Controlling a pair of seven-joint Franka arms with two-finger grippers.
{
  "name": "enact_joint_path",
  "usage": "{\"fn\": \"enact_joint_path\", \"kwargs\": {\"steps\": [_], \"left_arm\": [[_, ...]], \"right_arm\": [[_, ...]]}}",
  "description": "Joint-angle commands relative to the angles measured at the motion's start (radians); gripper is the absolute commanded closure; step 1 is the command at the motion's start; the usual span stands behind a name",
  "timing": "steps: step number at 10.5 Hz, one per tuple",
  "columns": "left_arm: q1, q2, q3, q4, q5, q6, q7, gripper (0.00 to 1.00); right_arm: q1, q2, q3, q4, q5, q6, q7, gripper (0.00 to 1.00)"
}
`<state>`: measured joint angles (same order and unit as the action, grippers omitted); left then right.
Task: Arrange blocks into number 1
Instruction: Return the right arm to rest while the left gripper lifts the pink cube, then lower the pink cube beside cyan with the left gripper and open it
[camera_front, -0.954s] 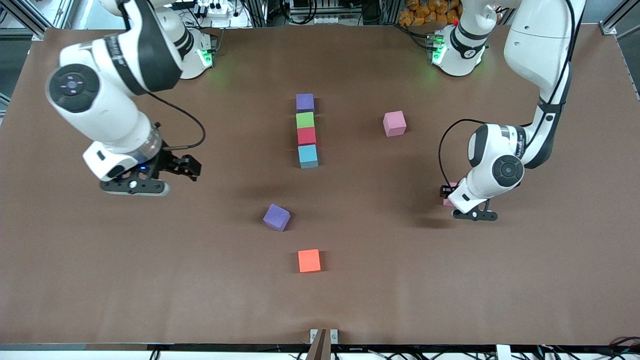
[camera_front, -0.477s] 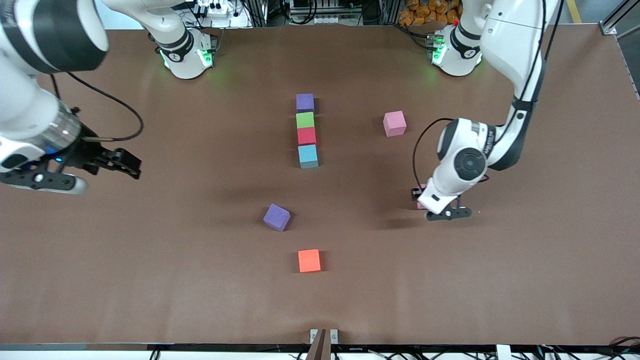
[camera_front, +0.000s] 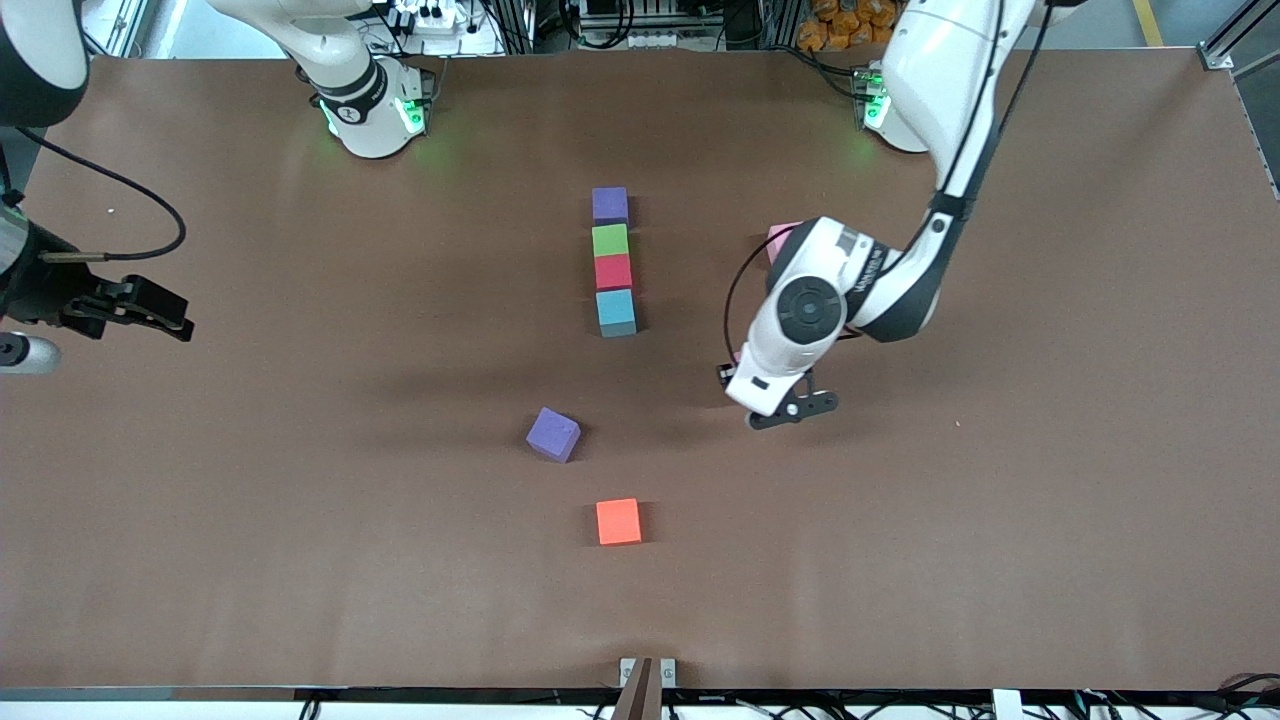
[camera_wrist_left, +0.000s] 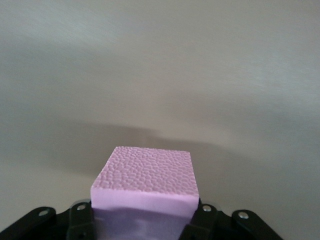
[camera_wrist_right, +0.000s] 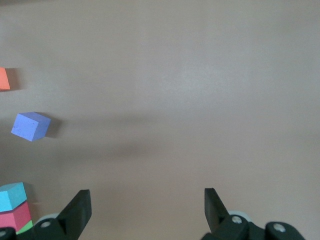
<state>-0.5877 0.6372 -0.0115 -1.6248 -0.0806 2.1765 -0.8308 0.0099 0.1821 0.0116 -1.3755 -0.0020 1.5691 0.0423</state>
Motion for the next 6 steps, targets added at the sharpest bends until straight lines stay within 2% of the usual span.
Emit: {"fn": "enact_joint_path", "kwargs": {"steps": [1, 4, 6], "left_arm": [[-0.058, 0.123, 0.008, 0.159, -0.04, -0.038, -0.089, 1.0], [-0.133, 0.232, 0.008, 0.305, -0.054, -0.038, -0.178, 1.0], [-0.182, 0.257, 0.01, 0.312, -0.054, -0.026, -0.208, 1.0]], "right_arm": [[-0.002, -0.009, -0.025, 0.004, 0.022, -0.017, -0.092, 0.0], [-0.002, -0.027, -0.041, -0.034, 0.013, -0.014, -0.121, 0.0], [-0.001, -0.026, -0.054, -0.039, 0.011, -0.014, -0.117, 0.0]]}}
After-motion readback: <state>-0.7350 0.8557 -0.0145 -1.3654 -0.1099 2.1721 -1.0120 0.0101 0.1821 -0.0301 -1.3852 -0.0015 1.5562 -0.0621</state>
